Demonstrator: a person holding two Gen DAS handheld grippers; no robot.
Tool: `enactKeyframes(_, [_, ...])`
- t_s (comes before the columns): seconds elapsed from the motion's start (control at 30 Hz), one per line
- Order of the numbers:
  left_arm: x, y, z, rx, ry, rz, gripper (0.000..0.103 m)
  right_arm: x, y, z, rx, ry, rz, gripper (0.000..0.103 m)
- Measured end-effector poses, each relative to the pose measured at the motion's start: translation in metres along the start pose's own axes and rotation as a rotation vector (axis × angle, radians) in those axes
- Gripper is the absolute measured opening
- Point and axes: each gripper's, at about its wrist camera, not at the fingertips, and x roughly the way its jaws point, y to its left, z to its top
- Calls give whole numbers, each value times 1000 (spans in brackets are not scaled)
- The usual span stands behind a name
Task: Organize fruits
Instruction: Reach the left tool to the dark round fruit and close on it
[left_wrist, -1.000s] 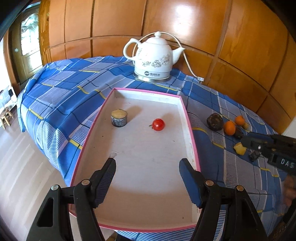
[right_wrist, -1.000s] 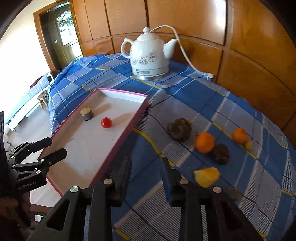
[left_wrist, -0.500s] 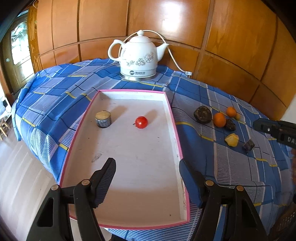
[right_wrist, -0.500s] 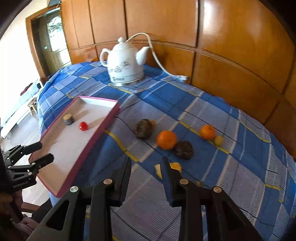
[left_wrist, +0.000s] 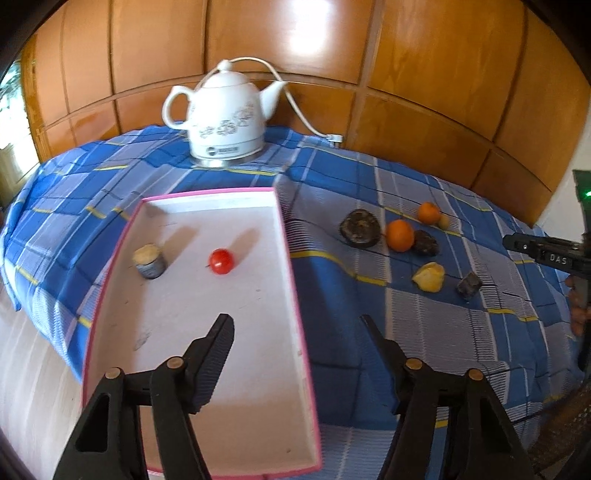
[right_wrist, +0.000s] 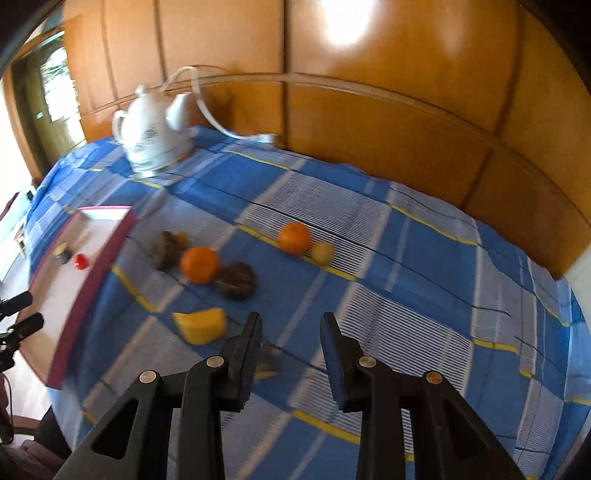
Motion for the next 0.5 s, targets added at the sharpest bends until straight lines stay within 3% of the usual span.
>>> enactKeyframes(0.2, [21, -24, 22, 40, 23, -11, 64, 14, -32, -15, 129, 28, 34, 33])
enactKeyframes(0.5, [76, -57, 59, 167, 77, 6, 68, 13, -46, -10, 247, 31, 125, 33])
